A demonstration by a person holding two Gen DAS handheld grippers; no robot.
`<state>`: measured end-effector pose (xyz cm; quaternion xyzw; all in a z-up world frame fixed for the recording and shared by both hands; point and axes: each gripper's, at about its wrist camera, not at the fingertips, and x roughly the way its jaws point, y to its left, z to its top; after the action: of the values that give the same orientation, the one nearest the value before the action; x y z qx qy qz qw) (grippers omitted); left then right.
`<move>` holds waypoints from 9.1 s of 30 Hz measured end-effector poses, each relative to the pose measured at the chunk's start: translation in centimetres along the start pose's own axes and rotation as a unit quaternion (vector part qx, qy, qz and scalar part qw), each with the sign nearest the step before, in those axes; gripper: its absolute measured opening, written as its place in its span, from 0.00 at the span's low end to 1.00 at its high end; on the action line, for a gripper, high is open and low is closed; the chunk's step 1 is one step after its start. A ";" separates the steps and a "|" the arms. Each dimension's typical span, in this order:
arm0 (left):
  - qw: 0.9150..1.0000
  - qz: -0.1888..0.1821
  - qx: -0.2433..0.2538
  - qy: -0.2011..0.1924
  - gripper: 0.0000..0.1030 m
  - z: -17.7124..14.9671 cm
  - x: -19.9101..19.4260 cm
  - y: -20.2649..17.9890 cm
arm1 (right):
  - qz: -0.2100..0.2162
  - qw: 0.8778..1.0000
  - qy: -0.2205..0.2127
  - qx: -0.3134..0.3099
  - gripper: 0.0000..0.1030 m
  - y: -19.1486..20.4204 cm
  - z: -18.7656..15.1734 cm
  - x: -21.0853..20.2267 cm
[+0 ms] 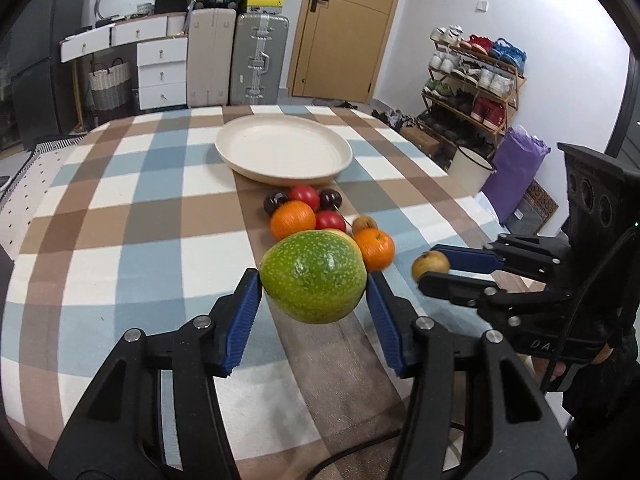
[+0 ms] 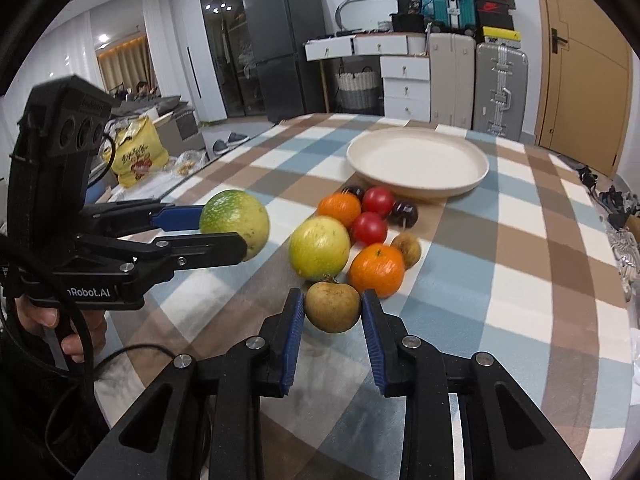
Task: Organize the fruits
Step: 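Lift and carry the green citrus and brown pear over the white plate with both tools, then open both tools to drop the green citrus and brown pear onto the plate, then move the left tool to the yellow pomelo while the right tool approaches a mandarin, then close the left tool on the yellow pomelo while the right tool grasps the mandarin, then lift and carry the yellow pomelo and mandarin over the white plate with both tools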
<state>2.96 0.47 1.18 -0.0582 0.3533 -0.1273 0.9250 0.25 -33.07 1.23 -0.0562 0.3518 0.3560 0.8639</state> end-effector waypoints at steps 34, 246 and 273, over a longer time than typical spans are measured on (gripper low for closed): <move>0.993 0.096 -0.018 -0.073 0.50 10.5 4.6 3.8 | -0.026 0.995 -0.084 0.054 0.29 -7.5 8.6 -2.0; 0.998 -0.034 -0.012 0.048 0.45 0.8 6.7 1.0 | 0.008 0.998 0.059 0.016 0.39 -3.7 1.0 5.3; 0.999 0.021 -0.027 -0.034 0.45 6.7 2.6 3.4 | 0.013 0.998 -0.043 0.051 0.39 -6.6 5.6 0.6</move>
<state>9.96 3.14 3.80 -0.0803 0.3264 -0.0958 0.9369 8.02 -35.64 3.97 0.0081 0.3328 0.3509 0.8752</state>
